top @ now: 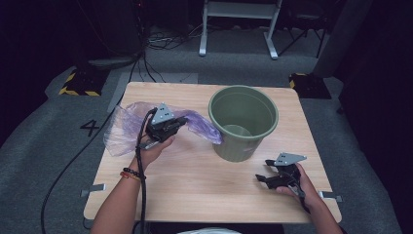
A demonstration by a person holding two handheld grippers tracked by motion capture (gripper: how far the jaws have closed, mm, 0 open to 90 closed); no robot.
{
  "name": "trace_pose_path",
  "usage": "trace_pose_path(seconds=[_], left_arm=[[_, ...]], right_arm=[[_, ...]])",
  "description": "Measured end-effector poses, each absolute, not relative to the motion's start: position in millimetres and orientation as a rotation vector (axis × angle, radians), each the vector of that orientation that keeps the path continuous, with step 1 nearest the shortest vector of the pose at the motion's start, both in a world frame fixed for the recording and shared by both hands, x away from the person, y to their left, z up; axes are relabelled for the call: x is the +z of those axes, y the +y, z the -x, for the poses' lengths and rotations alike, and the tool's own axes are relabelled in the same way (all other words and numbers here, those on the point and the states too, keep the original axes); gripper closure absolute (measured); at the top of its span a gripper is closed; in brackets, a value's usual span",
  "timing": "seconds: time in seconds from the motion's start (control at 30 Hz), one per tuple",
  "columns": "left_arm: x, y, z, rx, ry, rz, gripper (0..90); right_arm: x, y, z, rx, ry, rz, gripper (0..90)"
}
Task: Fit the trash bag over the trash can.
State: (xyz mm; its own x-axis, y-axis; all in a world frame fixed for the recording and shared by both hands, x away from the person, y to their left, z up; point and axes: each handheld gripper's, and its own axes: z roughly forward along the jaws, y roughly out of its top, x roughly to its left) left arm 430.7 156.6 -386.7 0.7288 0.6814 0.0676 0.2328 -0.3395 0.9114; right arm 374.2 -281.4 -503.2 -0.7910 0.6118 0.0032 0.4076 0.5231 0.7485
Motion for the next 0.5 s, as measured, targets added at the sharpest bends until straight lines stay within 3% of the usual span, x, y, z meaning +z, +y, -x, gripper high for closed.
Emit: trace_pose_path(seconds=[0.5], left_arm=[[-355, 153, -433, 0.584, 0.684, -1.847, 89.5]], right_arm=[[-503, -281, -374, 1.129, 2.505, -0.859, 23.9]])
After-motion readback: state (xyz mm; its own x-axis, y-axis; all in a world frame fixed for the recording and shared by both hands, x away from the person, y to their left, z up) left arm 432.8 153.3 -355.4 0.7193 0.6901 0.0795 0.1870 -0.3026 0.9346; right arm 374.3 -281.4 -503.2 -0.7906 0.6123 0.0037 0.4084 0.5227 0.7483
